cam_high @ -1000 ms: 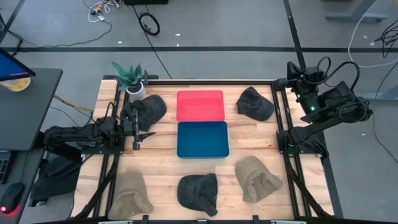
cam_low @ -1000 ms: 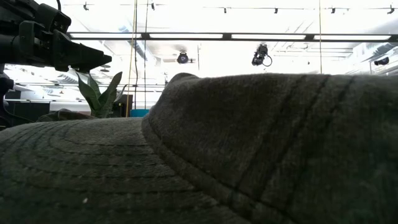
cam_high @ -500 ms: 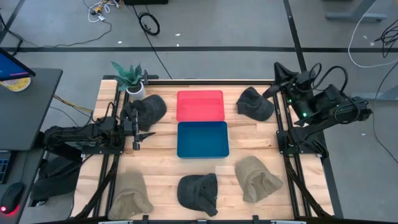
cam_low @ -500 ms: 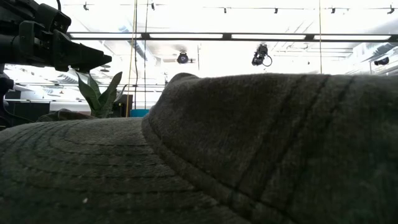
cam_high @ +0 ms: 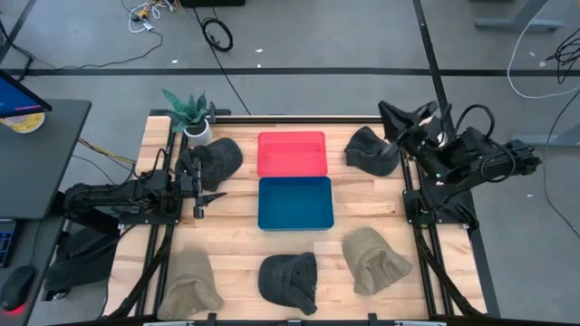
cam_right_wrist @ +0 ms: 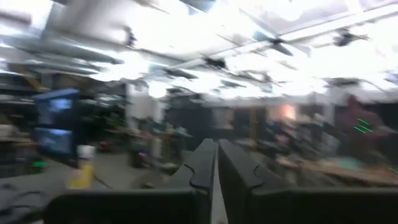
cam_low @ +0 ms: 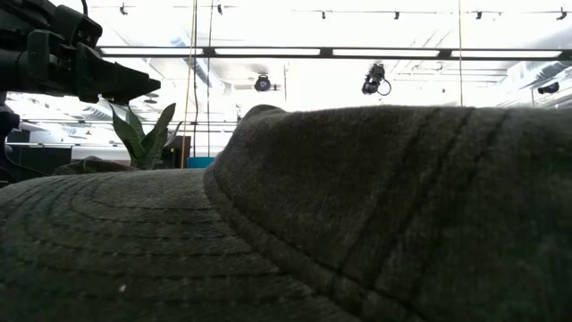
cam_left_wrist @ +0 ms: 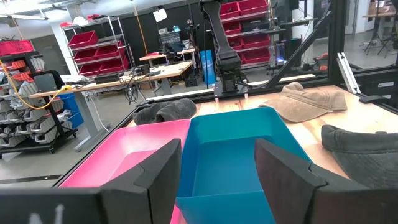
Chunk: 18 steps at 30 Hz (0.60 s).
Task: Pick & Place hat
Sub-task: Put the top right black cap into the blue bin
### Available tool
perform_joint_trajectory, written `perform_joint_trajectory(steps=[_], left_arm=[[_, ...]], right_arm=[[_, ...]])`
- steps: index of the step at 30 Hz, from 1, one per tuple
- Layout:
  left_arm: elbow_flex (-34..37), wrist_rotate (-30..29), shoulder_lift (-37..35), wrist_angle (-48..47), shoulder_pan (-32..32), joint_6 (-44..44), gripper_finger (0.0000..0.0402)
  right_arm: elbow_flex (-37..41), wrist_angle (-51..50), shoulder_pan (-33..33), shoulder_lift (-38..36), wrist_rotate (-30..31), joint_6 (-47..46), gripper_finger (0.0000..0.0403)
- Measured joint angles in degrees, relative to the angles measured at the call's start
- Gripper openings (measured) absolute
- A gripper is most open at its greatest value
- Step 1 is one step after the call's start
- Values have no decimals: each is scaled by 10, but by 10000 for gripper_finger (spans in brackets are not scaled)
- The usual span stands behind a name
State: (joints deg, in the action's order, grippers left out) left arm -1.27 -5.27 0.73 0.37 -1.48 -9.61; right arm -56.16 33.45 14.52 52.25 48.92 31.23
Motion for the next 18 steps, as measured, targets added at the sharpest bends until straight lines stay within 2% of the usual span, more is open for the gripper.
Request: perform_joint_trajectory(steps=[3, 6, 12, 15, 18], left_arm=[[0, 0, 0, 0, 0, 0, 206], [0, 0, 0, 0, 0, 0, 206], [0, 0, 0, 0, 0, 0, 206], [0, 0, 0, 0, 0, 0, 206], [0, 0, 0, 0, 0, 0, 206]], right_arm=[[0, 8, -2, 6, -51, -4, 27], [-11, 21, -7, 17, -58, -4, 27], [-128, -19, -17, 42, -56, 36, 27], [-214, -86, -20, 63, -6, 47, 27], [-292, -137, -26, 85, 93, 56, 27]])
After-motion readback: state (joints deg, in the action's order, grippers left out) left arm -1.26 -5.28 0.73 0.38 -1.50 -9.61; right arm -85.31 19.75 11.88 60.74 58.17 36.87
